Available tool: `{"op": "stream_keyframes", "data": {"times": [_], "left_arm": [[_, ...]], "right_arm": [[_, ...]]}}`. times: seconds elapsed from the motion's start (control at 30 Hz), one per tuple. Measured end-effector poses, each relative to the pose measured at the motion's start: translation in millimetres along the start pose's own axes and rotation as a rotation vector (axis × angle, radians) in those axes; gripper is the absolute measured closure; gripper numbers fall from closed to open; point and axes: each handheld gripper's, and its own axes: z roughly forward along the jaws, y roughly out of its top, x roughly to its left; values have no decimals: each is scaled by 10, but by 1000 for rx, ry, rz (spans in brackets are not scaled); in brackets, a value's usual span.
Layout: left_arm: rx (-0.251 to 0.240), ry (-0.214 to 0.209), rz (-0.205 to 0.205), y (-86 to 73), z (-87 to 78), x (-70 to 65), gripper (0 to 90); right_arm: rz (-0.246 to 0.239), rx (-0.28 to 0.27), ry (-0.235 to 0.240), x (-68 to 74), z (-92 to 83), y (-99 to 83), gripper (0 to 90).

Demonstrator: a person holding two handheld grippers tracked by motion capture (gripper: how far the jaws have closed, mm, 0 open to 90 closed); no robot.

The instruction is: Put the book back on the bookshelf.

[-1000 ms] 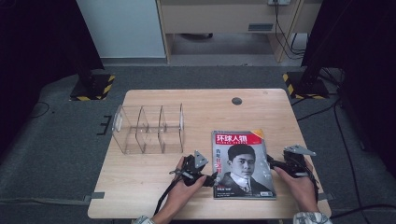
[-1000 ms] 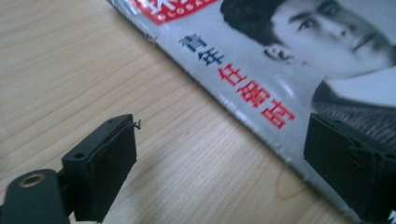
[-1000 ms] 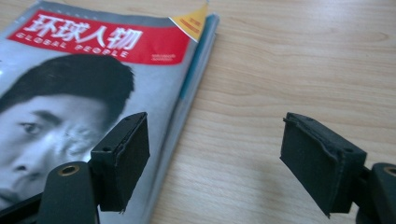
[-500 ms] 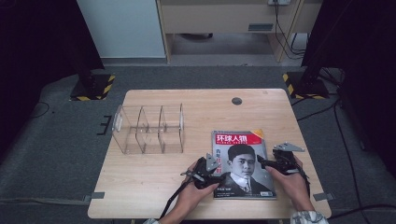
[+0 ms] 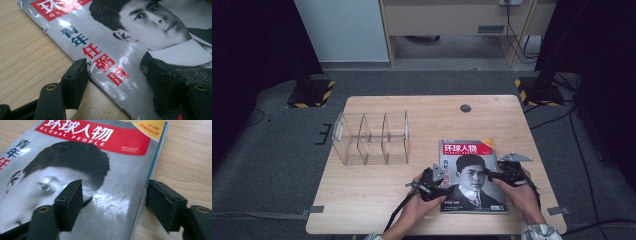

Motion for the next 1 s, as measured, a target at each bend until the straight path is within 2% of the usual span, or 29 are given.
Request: {"op": "stream_keyframes", "data": {"times": [0.23,0.4,0.53,0.73,0.8,0.9,1.0], "left_arm": [[-2,2,2,-1,0,-4,325],[0,1,1,-1,0,-1,325],[1,-1,-1,0,0,2,325],[1,-1,-2,0,0,2,325],[1,-1,-3,0,1,3,325],[1,0,-2,0,0,2,325],[1,0,-2,0,0,1,325]], "right_arm": [[-18,-61,12,36,-122,51,451],[-20,-106,48,88,-217,82,530],[-27,-113,79,134,-230,82,534],[-42,-43,74,150,-114,40,439],[-28,-43,79,147,-118,43,448],[-47,-60,79,174,-160,60,475],[-76,-98,88,214,-231,92,520]]}}
